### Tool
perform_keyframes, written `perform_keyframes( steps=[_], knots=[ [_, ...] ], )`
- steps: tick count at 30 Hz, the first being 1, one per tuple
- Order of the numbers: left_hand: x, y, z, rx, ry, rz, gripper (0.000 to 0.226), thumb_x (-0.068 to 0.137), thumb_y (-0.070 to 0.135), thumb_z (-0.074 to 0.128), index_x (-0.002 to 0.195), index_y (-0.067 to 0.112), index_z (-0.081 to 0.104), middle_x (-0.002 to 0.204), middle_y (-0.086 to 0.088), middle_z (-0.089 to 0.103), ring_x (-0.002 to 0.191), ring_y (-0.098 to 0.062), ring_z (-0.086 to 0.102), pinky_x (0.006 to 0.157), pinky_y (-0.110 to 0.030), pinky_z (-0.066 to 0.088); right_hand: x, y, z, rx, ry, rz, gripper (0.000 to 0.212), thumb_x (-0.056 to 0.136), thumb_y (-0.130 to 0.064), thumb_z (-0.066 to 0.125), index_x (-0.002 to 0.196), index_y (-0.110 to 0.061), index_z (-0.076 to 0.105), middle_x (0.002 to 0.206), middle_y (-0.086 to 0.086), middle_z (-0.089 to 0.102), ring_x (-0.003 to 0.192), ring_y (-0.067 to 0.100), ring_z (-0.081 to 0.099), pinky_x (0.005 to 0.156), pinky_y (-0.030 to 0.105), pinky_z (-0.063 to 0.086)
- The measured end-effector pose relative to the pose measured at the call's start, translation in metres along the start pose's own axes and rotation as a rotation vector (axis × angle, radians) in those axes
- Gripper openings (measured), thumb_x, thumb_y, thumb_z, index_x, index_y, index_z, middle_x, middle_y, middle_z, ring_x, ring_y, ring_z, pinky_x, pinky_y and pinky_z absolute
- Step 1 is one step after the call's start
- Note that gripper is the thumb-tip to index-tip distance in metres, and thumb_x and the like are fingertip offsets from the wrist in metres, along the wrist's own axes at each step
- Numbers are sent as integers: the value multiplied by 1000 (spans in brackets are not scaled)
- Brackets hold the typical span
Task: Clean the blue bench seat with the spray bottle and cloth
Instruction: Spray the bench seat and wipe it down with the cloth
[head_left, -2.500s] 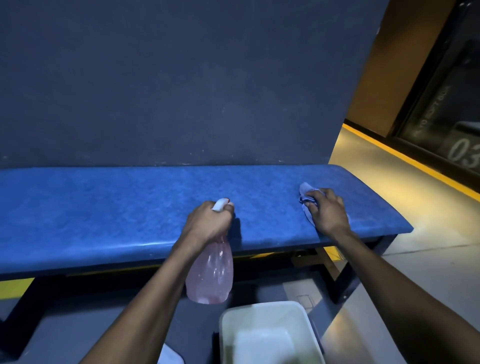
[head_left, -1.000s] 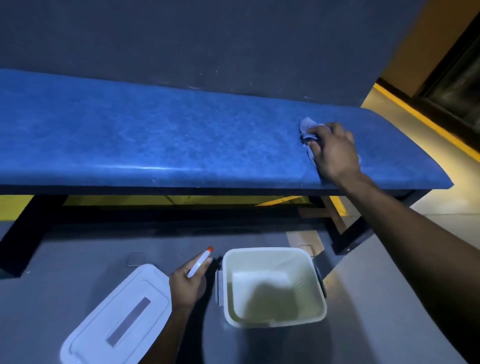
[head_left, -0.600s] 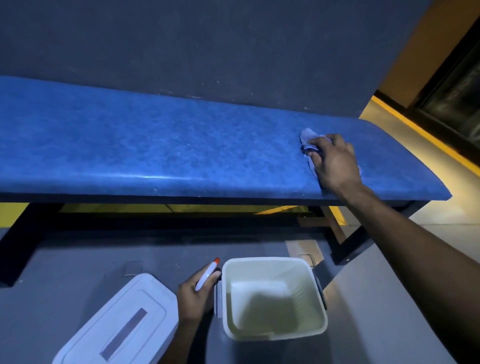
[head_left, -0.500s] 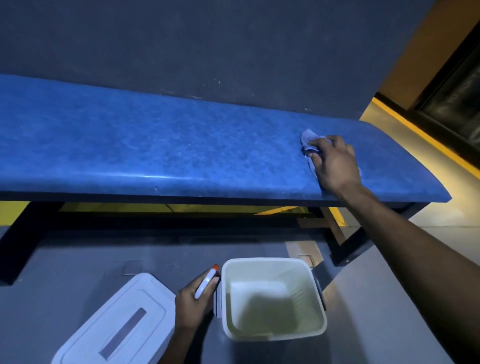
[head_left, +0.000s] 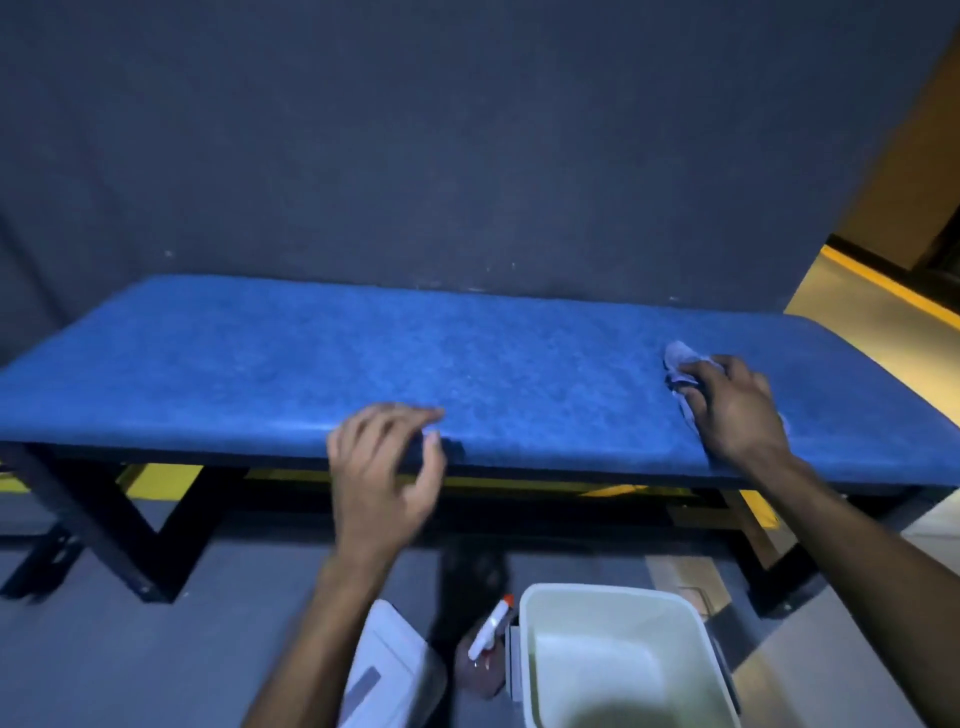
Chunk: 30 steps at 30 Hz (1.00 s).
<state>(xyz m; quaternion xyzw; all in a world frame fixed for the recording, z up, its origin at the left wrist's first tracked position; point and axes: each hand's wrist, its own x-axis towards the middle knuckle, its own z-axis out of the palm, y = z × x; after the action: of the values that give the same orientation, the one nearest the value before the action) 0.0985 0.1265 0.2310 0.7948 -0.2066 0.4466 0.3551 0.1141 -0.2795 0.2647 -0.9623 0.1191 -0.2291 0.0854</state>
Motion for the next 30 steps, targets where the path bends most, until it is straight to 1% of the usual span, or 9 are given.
perform_keyframes(
  steps=[2,4,6,9,13,18,22,25,30],
  knots=[
    [48,-29,-13,195,-65,-78,28,94,33,60,118,26,74,127,-1,68,132,-26,56,113,-54,34,2,3,1,7,9,-10,24,99,-25,59,122,-20,65,130,17,53,111,47,49,96,49,44],
    [83,-68,-21,357,-275,-282,45,99,48,45,136,32,64,153,-5,51,153,-26,33,122,-63,15,7,4,3,29,-6,27,25,98,-26,60,121,-21,65,129,17,55,110,47,51,98,46,42],
    [98,-100,-26,475,-539,-453,56,103,58,32,154,36,44,170,-2,27,160,-24,10,122,-69,2,15,0,9,62,-31,100,28,96,-32,58,121,-23,66,129,16,56,112,45,51,100,43,39],
    [94,-125,-31,536,-765,-515,64,101,66,23,160,42,28,175,4,11,161,-22,0,120,-71,-6,39,-24,26,137,-76,118,44,88,-51,46,119,-27,67,126,15,59,116,42,53,100,39,38],
    [88,-129,-30,543,-806,-520,67,100,67,18,163,41,20,175,7,8,161,-21,0,122,-68,-6,65,-104,50,230,-157,-41,29,89,-40,65,116,-29,71,128,9,61,120,36,55,104,36,40],
    [87,-133,-29,547,-824,-501,68,100,67,15,163,42,14,175,10,3,161,-20,-3,122,-68,-7,48,-221,61,442,-324,-493,37,85,-49,59,116,-33,71,129,-8,62,128,14,55,112,33,40],
    [87,-135,-28,545,-841,-485,69,100,67,14,164,42,11,175,11,1,161,-22,-4,121,-69,-7,6,-212,24,427,-435,-714,29,95,-39,61,123,-32,67,136,-9,57,137,2,46,112,18,32],
    [85,-138,-25,570,-844,-460,68,101,65,12,164,41,9,174,14,1,161,-24,-5,120,-71,-6,16,-163,16,396,-418,-689,35,98,-49,53,126,-32,66,138,-7,56,139,3,44,113,19,33],
    [85,-140,-20,565,-838,-429,65,100,65,10,163,46,6,174,17,-1,161,-26,-8,118,-73,-8,106,-162,66,346,-241,-473,25,96,-32,61,120,-38,65,132,-1,59,138,18,48,113,38,39]
  ],
)
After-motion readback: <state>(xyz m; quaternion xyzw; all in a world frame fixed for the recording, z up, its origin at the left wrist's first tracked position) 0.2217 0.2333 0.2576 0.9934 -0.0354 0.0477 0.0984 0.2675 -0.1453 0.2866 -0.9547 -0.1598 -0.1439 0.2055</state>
